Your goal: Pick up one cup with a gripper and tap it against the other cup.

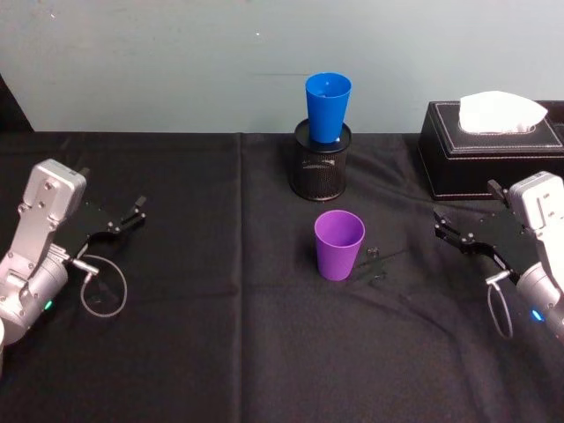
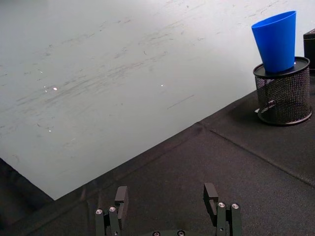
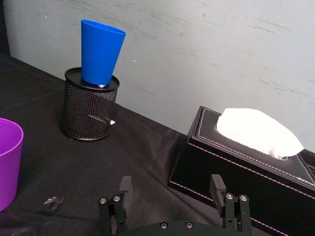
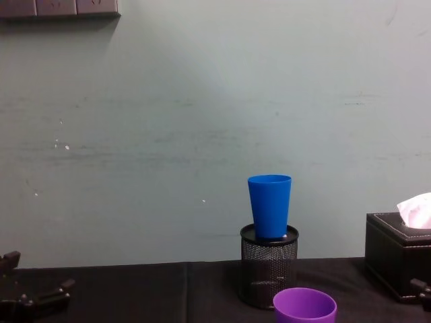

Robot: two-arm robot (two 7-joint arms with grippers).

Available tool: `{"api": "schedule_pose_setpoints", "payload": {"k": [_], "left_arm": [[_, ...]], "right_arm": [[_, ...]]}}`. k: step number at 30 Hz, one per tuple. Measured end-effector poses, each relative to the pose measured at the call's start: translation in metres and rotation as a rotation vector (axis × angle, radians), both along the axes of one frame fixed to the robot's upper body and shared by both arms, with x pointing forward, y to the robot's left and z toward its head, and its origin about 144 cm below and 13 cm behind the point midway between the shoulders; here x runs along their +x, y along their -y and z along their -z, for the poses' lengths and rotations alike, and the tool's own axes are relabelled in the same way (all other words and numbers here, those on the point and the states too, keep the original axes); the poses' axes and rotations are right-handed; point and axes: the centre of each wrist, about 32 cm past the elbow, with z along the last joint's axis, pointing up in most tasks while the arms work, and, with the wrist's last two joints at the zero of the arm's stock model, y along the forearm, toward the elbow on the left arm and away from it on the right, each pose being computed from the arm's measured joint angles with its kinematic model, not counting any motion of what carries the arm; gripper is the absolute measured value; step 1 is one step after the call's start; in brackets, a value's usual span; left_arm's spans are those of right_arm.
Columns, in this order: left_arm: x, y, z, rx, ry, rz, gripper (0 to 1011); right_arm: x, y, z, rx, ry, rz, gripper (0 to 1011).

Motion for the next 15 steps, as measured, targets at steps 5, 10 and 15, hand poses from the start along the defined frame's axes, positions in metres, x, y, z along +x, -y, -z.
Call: {"api": "schedule_pose_setpoints", "payload": {"k": [5, 10, 15], "left_arm": [[0.0000, 0.0000, 0.0000, 0.000, 0.000, 0.000, 1005], [0.0000, 0.0000, 0.0000, 0.000, 0.000, 0.000, 1005], [0.0000, 0.0000, 0.0000, 0.000, 0.000, 0.000, 1005]], "right_arm": [[0.0000, 0.0000, 0.0000, 0.000, 0.000, 0.000, 1003], [0.0000, 0.0000, 0.0000, 0.000, 0.000, 0.000, 1003], [0.0000, 0.0000, 0.0000, 0.000, 0.000, 0.000, 1003]]}}
